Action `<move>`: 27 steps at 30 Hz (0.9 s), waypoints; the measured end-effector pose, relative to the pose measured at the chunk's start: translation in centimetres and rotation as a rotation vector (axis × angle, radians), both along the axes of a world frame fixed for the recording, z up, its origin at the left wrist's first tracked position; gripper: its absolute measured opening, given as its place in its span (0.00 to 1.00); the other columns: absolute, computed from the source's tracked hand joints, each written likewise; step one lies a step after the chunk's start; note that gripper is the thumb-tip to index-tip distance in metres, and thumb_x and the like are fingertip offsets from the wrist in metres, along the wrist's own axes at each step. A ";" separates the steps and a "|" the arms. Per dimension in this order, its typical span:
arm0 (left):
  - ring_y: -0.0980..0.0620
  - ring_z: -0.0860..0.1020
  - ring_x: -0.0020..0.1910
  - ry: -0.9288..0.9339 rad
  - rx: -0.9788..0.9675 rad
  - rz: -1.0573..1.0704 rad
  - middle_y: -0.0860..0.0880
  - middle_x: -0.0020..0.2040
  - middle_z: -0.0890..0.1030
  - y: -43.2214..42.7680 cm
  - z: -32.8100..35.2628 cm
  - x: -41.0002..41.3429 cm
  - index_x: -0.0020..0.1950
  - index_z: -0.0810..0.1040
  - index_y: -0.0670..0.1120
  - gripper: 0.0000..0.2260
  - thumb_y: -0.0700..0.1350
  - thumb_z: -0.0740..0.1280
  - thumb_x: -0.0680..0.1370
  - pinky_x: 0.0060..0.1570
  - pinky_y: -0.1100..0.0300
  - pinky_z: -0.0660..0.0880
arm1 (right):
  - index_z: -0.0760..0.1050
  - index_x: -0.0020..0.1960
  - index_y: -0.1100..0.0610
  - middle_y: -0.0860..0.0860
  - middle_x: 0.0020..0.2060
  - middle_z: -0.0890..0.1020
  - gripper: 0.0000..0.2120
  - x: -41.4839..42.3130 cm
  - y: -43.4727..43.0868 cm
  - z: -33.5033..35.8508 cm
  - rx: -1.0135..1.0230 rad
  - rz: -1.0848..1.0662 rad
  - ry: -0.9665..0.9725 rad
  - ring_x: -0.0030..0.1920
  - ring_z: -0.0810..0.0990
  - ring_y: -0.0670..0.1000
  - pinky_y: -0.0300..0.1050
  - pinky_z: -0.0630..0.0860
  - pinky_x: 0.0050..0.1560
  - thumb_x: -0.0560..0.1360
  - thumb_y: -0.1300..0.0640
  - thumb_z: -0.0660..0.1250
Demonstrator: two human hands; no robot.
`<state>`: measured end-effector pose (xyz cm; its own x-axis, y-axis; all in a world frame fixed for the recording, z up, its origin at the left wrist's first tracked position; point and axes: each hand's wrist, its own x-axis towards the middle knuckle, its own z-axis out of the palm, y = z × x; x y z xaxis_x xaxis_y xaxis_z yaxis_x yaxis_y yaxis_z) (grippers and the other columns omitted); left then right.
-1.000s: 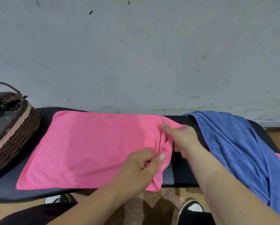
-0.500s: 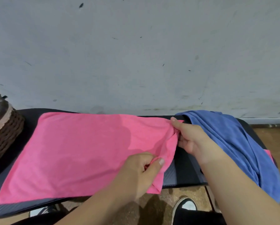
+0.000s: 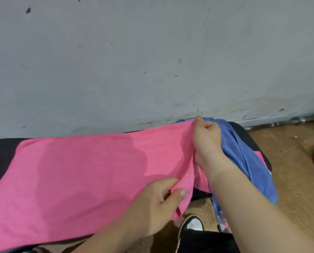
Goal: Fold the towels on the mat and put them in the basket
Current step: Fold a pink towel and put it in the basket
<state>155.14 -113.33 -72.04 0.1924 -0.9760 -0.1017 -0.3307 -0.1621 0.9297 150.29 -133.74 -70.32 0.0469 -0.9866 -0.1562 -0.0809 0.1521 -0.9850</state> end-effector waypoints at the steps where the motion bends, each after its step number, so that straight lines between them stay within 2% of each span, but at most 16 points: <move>1: 0.58 0.67 0.32 0.019 0.000 -0.008 0.58 0.31 0.67 -0.3 -0.1 -0.3 0.37 0.72 0.54 0.14 0.51 0.66 0.83 0.35 0.59 0.64 | 0.60 0.35 0.50 0.45 0.27 0.64 0.20 -0.4 -0.3 0.3 -0.033 -0.022 0.006 0.26 0.61 0.45 0.41 0.62 0.29 0.83 0.49 0.63; 3: 0.57 0.69 0.34 0.099 0.017 0.009 0.58 0.33 0.70 -0.6 0.0 -0.6 0.41 0.76 0.48 0.12 0.52 0.67 0.81 0.37 0.58 0.66 | 0.65 0.40 0.52 0.46 0.31 0.68 0.16 -1.0 -0.4 1.0 -0.083 -0.038 0.002 0.29 0.65 0.45 0.41 0.65 0.31 0.82 0.48 0.64; 6: 0.54 0.73 0.36 0.152 0.030 0.069 0.52 0.36 0.75 0.3 0.5 0.1 0.46 0.79 0.42 0.16 0.56 0.68 0.76 0.39 0.54 0.69 | 0.68 0.45 0.54 0.46 0.33 0.70 0.13 -0.6 0.6 1.6 -0.108 0.054 -0.024 0.31 0.68 0.45 0.40 0.68 0.34 0.82 0.47 0.66; 11: 0.54 0.75 0.36 0.138 0.071 0.166 0.52 0.33 0.75 4.1 1.2 3.1 0.41 0.78 0.40 0.17 0.54 0.70 0.78 0.37 0.52 0.73 | 0.67 0.42 0.51 0.44 0.29 0.68 0.16 3.7 4.7 2.2 -0.100 0.261 -0.047 0.27 0.66 0.43 0.39 0.67 0.31 0.80 0.43 0.68; 14: 0.58 0.78 0.32 0.146 0.058 0.286 0.53 0.31 0.81 7.1 2.0 5.0 0.37 0.80 0.43 0.17 0.51 0.67 0.82 0.35 0.65 0.73 | 0.66 0.42 0.51 0.46 0.32 0.68 0.17 7.7 7.7 2.7 -0.113 0.346 -0.065 0.30 0.66 0.46 0.45 0.66 0.36 0.79 0.40 0.67; 16: 0.57 0.80 0.32 0.151 0.073 0.363 0.46 0.34 0.85 9.3 2.3 6.7 0.37 0.80 0.41 0.19 0.54 0.66 0.82 0.35 0.59 0.76 | 0.66 0.43 0.51 0.43 0.33 0.70 0.16 10.2 9.9 2.9 -0.117 0.388 -0.081 0.28 0.65 0.43 0.41 0.65 0.33 0.81 0.43 0.66; 18: 0.52 0.82 0.34 0.070 0.118 0.406 0.42 0.36 0.85 11.7 2.3 8.7 0.39 0.80 0.39 0.22 0.57 0.67 0.81 0.38 0.50 0.79 | 0.64 0.43 0.52 0.42 0.41 0.75 0.14 12.5 12.2 3.1 -0.079 0.458 -0.140 0.24 0.64 0.40 0.37 0.64 0.28 0.83 0.47 0.64; 19: 0.51 0.81 0.33 -0.020 0.147 0.414 0.43 0.35 0.84 12.9 2.4 9.9 0.39 0.80 0.40 0.22 0.57 0.67 0.81 0.37 0.50 0.78 | 0.64 0.43 0.52 0.42 0.44 0.76 0.14 13.6 13.2 3.0 -0.064 0.484 -0.155 0.23 0.65 0.40 0.36 0.63 0.27 0.83 0.48 0.63; 21: 0.54 0.74 0.28 -0.201 0.198 0.431 0.45 0.30 0.79 15.1 2.7 12.5 0.37 0.77 0.39 0.22 0.56 0.67 0.81 0.31 0.54 0.72 | 0.64 0.43 0.52 0.41 0.43 0.74 0.14 15.5 14.8 2.5 -0.072 0.497 -0.136 0.25 0.66 0.38 0.35 0.64 0.29 0.83 0.48 0.63; 23: 0.54 0.71 0.27 -0.314 0.256 0.448 0.42 0.29 0.77 17.1 3.2 14.9 0.36 0.74 0.38 0.22 0.56 0.67 0.80 0.30 0.53 0.70 | 0.64 0.43 0.52 0.38 0.41 0.71 0.14 17.4 16.3 1.8 -0.055 0.528 -0.143 0.32 0.70 0.33 0.30 0.64 0.31 0.84 0.50 0.63; 25: 0.55 0.70 0.27 -0.379 0.314 0.459 0.44 0.28 0.75 18.8 3.2 16.5 0.37 0.74 0.38 0.23 0.57 0.67 0.80 0.31 0.51 0.70 | 0.63 0.43 0.52 0.41 0.45 0.74 0.13 19.2 17.6 0.8 -0.022 0.568 -0.192 0.46 0.74 0.26 0.28 0.65 0.35 0.84 0.53 0.63; 27: 0.54 0.70 0.26 -0.386 0.363 0.485 0.47 0.27 0.71 20.3 2.6 17.2 0.36 0.73 0.39 0.23 0.58 0.66 0.80 0.31 0.50 0.70 | 0.63 0.43 0.52 0.46 0.49 0.79 0.13 20.8 18.9 -0.5 -0.018 0.581 -0.185 0.62 0.74 0.28 0.29 0.67 0.41 0.84 0.55 0.63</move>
<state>172.31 -93.05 -69.47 0.6837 -0.6889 -0.2409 -0.4375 -0.6510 0.6203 171.13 -114.87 -70.80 0.6030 -0.7939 -0.0778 0.0274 0.1180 -0.9926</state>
